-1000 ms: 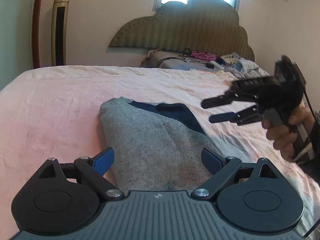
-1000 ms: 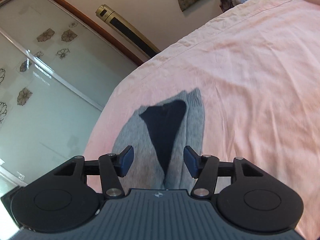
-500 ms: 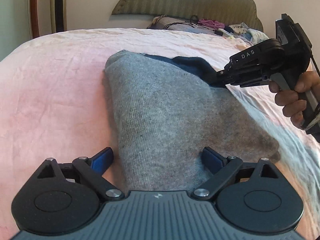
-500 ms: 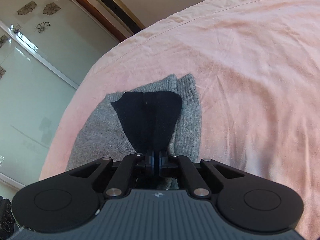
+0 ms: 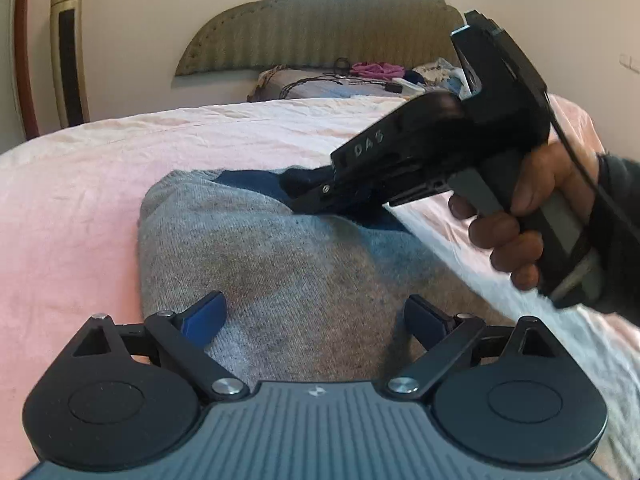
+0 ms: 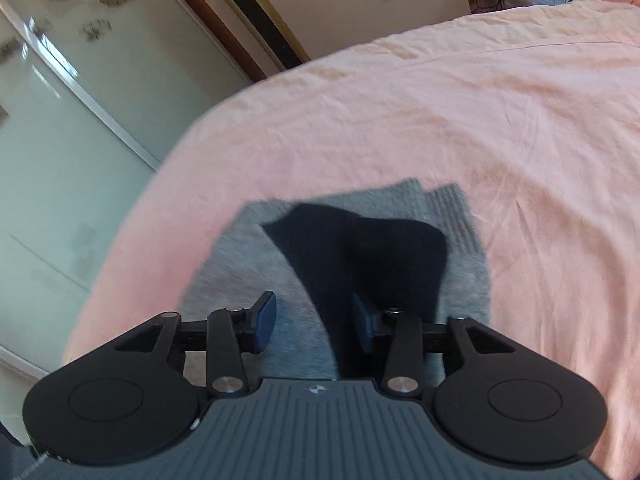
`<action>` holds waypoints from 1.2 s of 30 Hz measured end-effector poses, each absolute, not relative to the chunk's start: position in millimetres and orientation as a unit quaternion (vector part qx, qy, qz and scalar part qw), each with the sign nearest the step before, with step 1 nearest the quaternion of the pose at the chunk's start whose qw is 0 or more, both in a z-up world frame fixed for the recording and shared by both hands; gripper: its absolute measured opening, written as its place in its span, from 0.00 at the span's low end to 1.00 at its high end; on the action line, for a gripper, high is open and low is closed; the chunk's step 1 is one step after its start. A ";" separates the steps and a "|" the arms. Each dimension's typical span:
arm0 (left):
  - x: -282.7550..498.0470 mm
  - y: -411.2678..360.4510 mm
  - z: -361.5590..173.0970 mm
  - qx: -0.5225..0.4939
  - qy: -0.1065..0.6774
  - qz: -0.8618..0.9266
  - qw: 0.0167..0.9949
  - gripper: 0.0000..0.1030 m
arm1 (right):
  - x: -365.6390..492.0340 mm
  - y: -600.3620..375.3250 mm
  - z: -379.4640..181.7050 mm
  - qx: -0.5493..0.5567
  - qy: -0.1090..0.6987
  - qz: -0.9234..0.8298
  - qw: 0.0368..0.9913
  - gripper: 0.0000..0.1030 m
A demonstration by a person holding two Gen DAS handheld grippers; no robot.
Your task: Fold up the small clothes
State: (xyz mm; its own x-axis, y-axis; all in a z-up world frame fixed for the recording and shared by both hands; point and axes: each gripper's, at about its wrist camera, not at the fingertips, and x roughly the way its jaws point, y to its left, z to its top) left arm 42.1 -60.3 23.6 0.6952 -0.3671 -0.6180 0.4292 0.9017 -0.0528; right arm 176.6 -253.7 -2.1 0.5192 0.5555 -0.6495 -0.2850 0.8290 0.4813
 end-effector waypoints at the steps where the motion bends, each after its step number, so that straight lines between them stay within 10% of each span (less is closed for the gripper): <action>1: 37.0 -63.1 20.2 0.070 0.317 -0.219 0.920 0.94 | 179.5 -265.9 -5.7 0.192 0.433 0.245 0.846 0.08; 6: 16.0 -65.1 38.1 0.087 0.300 -0.221 0.924 0.93 | 164.0 -276.9 1.5 0.192 0.434 0.233 0.849 0.00; 9: 3.3 -57.2 40.9 0.073 0.310 -0.250 0.914 0.93 | 126.1 -278.7 25.9 0.196 0.399 0.260 0.857 0.34; 12: 5.1 -46.0 20.1 0.058 0.350 -0.250 0.901 0.93 | 104.7 -277.8 17.9 0.205 0.425 0.302 0.828 0.42; 15: -3.4 -38.6 26.6 0.057 0.349 -0.254 0.900 0.93 | 96.8 -284.8 -1.9 0.159 0.433 0.270 0.845 0.00; 18: -11.9 -22.0 42.0 0.023 0.337 -0.254 0.906 0.93 | 90.3 -294.2 9.8 0.176 0.444 0.260 0.840 0.04; 21: -8.4 -11.9 40.9 -0.006 0.347 -0.250 0.904 0.93 | 64.5 -288.5 31.7 0.154 0.409 0.283 0.854 0.36; 23: -4.1 -13.0 30.0 -0.001 0.367 -0.234 0.900 0.93 | 58.3 -282.5 27.6 0.159 0.419 0.308 0.840 0.40; 28: -3.6 19.6 24.1 -0.059 0.403 -0.178 0.896 0.93 | 54.3 -294.4 5.4 0.159 0.445 0.274 0.838 0.09; 32: -3.2 58.2 21.2 -0.190 0.427 -0.157 0.870 0.93 | 30.1 -319.7 20.4 0.182 0.426 0.260 0.847 0.51; 36: -0.1 58.4 18.3 -0.256 0.431 -0.163 0.850 0.91 | 19.5 -330.4 1.0 0.214 0.464 0.257 0.821 0.57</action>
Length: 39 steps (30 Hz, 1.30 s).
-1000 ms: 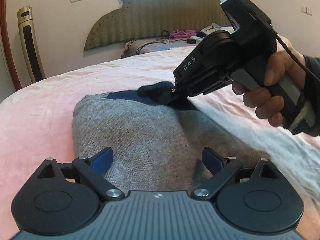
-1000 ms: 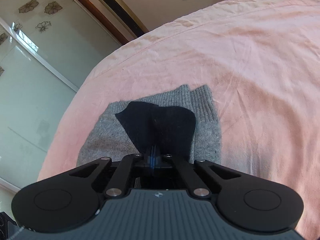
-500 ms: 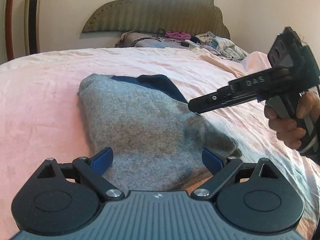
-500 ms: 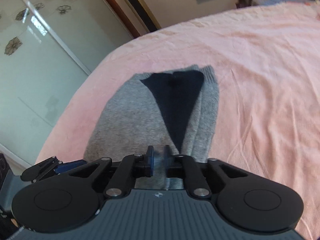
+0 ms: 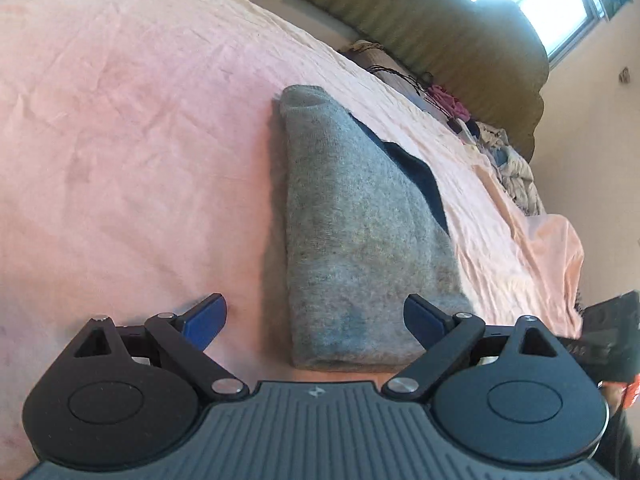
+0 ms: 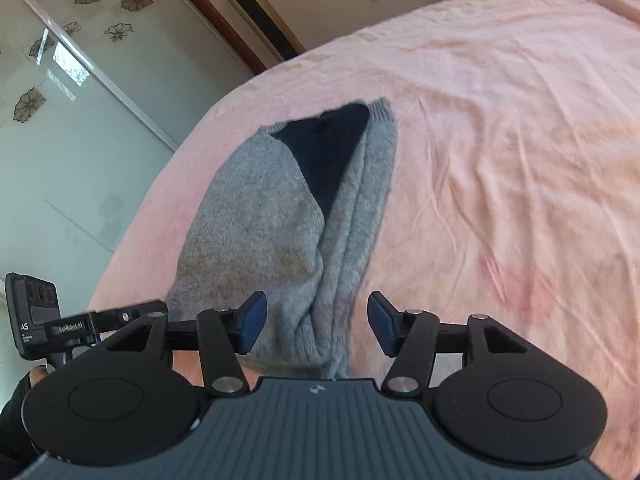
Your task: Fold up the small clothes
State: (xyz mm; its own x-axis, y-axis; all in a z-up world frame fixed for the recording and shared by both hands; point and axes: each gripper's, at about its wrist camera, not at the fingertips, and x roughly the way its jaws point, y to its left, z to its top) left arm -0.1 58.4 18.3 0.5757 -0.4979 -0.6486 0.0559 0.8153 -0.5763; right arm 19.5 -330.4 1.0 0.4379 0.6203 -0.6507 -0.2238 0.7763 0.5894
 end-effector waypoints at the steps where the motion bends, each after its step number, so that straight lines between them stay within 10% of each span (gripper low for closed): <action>1: 1.4 53.7 17.1 -0.259 0.433 -0.170 0.846 0.84 | 18.7 -327.7 -7.3 0.226 0.474 0.263 0.810 0.56; 3: 6.6 40.8 15.9 -0.225 0.451 -0.163 0.848 0.32 | 17.4 -322.6 -14.4 0.253 0.471 0.277 0.798 0.43; 7: 5.1 45.9 22.9 -0.190 0.466 -0.151 0.851 0.15 | 15.7 -315.1 -12.1 0.246 0.474 0.283 0.797 0.21; 13: -5.6 38.4 32.1 -0.094 0.450 -0.148 0.876 0.17 | 6.3 -311.8 -14.1 0.164 0.462 0.287 0.823 0.14; 17: -34.6 22.2 65.7 -0.011 0.367 -0.146 0.919 0.20 | 10.4 -327.2 7.1 0.174 0.441 0.280 0.835 0.58; 22: -31.6 -19.3 62.4 0.043 0.301 -0.161 0.939 0.64 | 57.5 -339.8 35.5 0.218 0.382 0.250 0.863 0.65; 29: -27.7 -36.9 14.9 0.063 0.304 -0.147 0.939 0.62 | 143.8 -303.0 14.9 0.248 0.436 0.223 0.836 0.46; 32: -29.9 -39.6 13.3 0.073 0.300 -0.146 0.940 0.62 | 149.6 -288.1 4.3 0.218 0.448 0.215 0.840 0.11; 39: -26.5 -33.6 13.5 0.064 0.301 -0.156 0.939 0.65 | 147.8 -304.9 -13.5 0.230 0.435 0.226 0.841 0.05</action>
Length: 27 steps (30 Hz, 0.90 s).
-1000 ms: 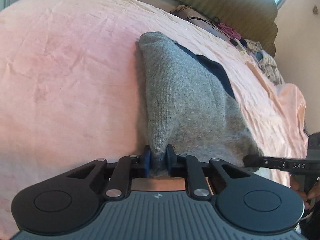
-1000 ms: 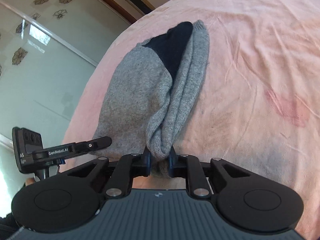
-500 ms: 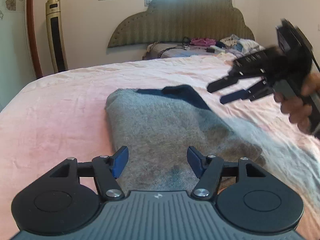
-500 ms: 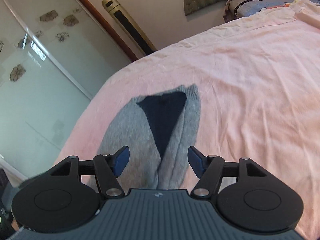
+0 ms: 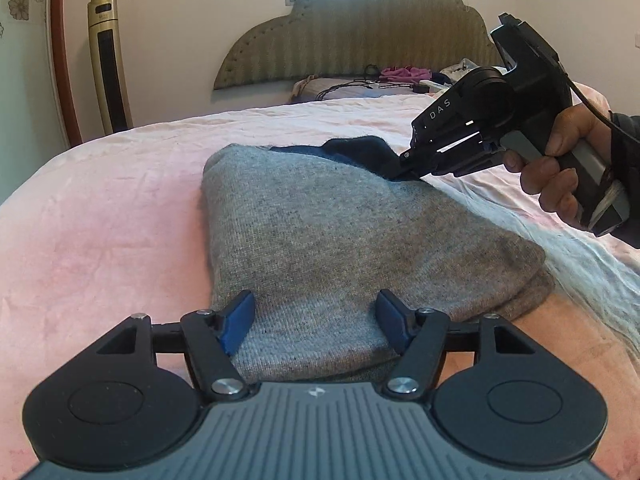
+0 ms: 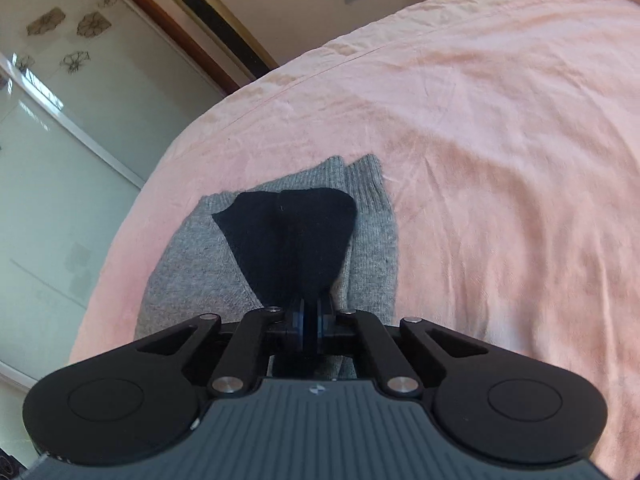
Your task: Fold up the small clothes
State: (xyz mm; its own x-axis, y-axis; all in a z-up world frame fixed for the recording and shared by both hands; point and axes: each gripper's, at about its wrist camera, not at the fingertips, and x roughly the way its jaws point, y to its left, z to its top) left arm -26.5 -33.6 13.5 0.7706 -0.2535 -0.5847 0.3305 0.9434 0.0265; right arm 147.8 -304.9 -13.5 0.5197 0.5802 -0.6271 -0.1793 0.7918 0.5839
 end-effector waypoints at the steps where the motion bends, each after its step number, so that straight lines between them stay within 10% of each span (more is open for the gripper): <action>1: -27.5 -32.5 15.2 0.060 0.301 -0.155 0.939 0.65 | 144.9 -303.1 -10.2 0.220 0.434 0.226 0.844 0.06; 12: -29.0 -34.8 12.0 0.048 0.300 -0.167 0.938 0.75 | 150.3 -255.1 39.5 0.188 0.394 0.245 0.866 0.43; 19: -26.4 -31.4 11.4 0.033 0.303 -0.175 0.936 0.81 | 166.7 -257.8 14.1 0.177 0.454 0.199 0.850 0.24; 27: -25.5 -32.7 11.0 0.034 0.305 -0.179 0.935 0.84 | 156.9 -174.3 58.2 0.164 0.441 0.347 0.811 0.46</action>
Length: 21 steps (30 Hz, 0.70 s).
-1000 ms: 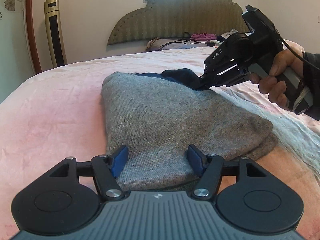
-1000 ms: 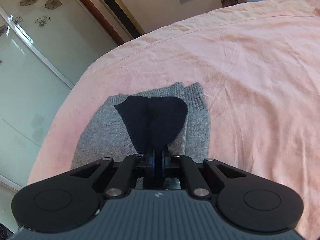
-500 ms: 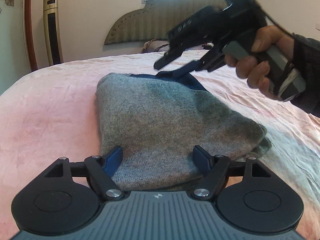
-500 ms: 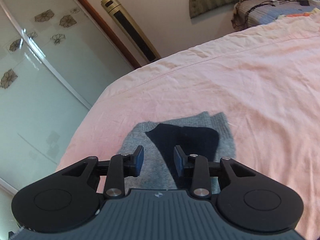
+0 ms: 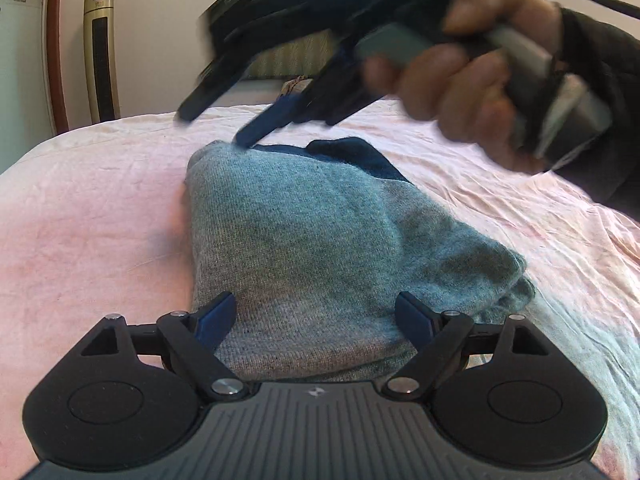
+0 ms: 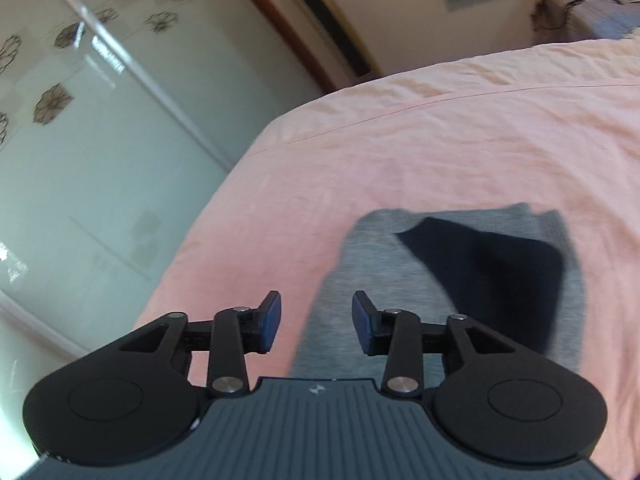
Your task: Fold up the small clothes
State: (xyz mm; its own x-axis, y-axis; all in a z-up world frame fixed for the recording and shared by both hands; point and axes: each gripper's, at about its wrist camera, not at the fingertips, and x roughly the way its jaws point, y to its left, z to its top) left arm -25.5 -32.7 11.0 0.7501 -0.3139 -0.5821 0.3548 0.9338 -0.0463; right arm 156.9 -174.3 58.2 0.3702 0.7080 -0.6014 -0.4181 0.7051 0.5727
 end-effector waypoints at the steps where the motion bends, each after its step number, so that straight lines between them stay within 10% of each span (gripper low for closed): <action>1: -25.7 -32.6 11.0 0.034 0.305 -0.178 0.935 0.84 | 162.0 -161.6 52.2 0.155 0.459 0.348 0.803 0.46; 8: -28.7 -30.8 11.5 0.028 0.305 -0.179 0.935 0.85 | 176.5 -153.6 22.6 0.139 0.500 0.308 0.798 0.19; 14: -29.0 -29.0 11.8 0.022 0.304 -0.181 0.935 0.85 | 174.6 -218.3 39.7 0.188 0.467 0.245 0.829 0.56; 18: -30.6 -28.5 13.1 0.023 0.303 -0.180 0.935 0.85 | 178.1 -253.1 7.8 0.183 0.467 0.215 0.838 0.28; 21: -36.8 -12.0 21.9 -0.010 0.308 -0.166 0.937 0.86 | 161.3 -261.4 20.0 0.185 0.463 0.208 0.842 0.35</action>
